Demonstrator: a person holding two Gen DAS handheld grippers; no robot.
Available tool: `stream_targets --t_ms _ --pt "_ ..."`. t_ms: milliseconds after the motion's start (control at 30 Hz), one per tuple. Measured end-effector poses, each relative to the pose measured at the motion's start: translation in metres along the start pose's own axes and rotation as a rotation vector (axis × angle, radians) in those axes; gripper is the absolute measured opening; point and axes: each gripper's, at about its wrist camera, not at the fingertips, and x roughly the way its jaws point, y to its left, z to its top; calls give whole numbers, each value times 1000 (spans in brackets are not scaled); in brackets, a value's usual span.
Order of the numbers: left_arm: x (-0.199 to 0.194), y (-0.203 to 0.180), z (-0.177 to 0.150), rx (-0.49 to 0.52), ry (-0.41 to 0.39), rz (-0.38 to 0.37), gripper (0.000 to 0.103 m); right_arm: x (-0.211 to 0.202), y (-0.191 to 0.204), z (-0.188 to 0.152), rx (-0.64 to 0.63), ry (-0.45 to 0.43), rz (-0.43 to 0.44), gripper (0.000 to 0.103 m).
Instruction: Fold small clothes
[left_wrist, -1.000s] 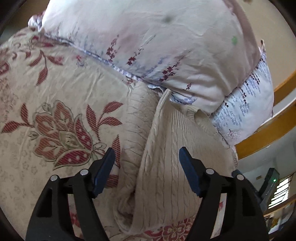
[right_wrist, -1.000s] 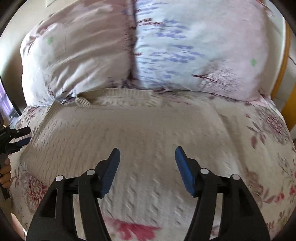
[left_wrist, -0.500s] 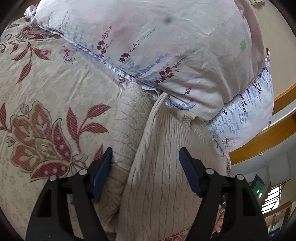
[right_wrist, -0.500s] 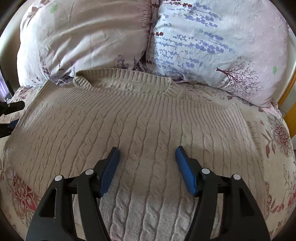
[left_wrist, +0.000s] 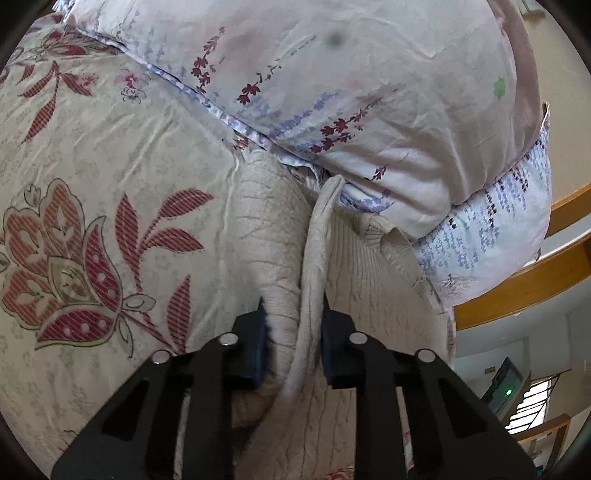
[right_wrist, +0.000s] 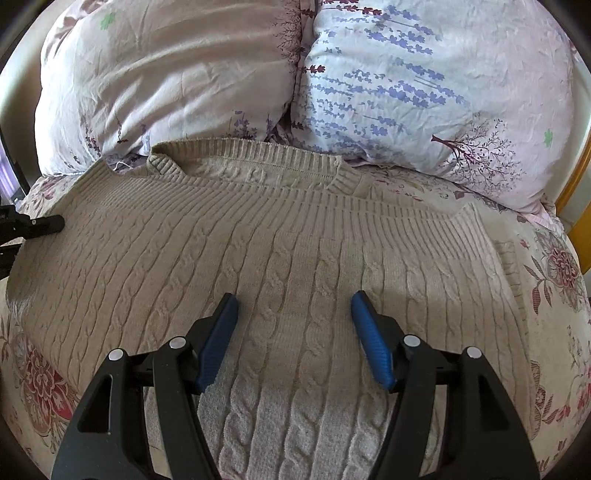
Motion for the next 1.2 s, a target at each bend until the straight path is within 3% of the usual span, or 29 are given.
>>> stream_targets --t_ms 100,200,400,667,800,900,1000,1033,1100,1167,1200 --pt "-7 -9 1 -6 -23 -69 17 -2 -4 1 32 6 34 66" --pt "-17 -33 0 29 -55 -145 16 -11 -23 1 122 -8 129 66" --pt "-18 -98 -9 118 -84 -288 14 -33 -58 -8 232 -64 180 66" --pt "36 -195 -44 206 5 -418 14 -70 -121 -21 333 -164 180 66" --pt "80 -236 -75 244 77 -440 14 -78 -166 -36 442 -173 167 66" --pt "124 -258 -99 259 160 -416 14 -78 -198 -52 551 -166 177 66" --pt "174 -268 -123 252 304 -348 20 -74 -215 -59 612 -157 196 66" --pt "184 -268 -130 242 355 -361 23 -75 -220 -60 627 -152 208 66" --pt "179 -268 -134 249 373 -408 27 -77 -224 -61 637 -151 235 66" --pt "159 -265 -131 270 343 -447 50 -79 -228 -59 644 -150 273 66" --pt "148 -262 -128 272 319 -455 52 -79 -229 -58 653 -150 306 66"
